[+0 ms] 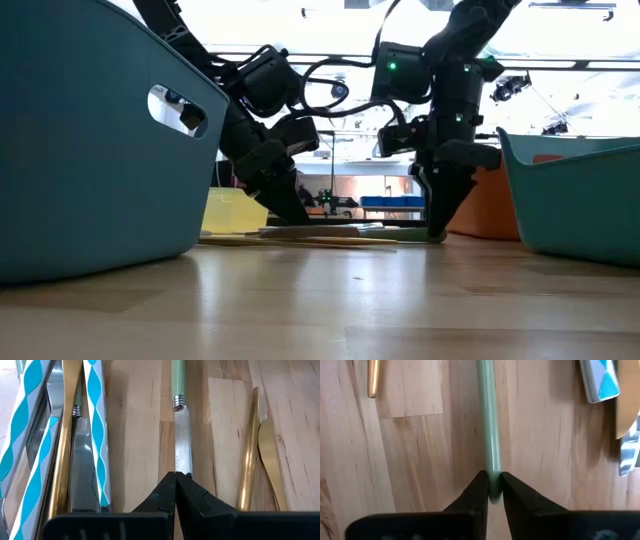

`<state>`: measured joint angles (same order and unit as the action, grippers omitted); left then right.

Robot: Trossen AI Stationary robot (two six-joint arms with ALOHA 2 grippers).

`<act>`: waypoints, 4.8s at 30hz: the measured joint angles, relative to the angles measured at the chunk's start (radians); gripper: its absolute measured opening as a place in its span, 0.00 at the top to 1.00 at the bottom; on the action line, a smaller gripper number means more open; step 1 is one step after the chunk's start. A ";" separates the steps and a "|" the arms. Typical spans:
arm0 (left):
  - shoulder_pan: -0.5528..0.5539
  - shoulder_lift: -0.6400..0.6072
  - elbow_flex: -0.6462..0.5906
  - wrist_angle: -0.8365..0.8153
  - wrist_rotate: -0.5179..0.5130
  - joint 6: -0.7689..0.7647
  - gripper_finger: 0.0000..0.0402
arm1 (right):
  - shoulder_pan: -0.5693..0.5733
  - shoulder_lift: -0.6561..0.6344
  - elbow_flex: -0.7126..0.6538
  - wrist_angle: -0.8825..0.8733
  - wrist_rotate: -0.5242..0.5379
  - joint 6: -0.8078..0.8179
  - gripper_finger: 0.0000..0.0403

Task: Sort silverware by color (type)
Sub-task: Put the green knife into the orange bin

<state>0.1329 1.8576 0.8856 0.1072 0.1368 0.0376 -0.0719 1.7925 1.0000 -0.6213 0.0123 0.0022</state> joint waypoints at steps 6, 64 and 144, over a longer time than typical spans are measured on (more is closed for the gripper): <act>0.000 -0.002 -0.002 -0.003 0.000 0.000 1.00 | 0.000 0.003 -0.003 0.004 -0.019 0.001 0.85; -0.063 -1.085 -0.420 0.069 -0.115 -0.029 1.00 | 0.001 -0.372 -0.003 0.284 0.063 0.050 0.97; 0.062 -1.188 -0.500 0.180 -0.240 -0.115 1.00 | -0.198 -0.822 -0.115 -0.590 0.115 0.926 0.97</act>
<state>0.1954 0.6694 0.3858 0.2870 -0.1028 -0.0772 -0.2699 0.9707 0.8848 -1.2114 0.1271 0.9283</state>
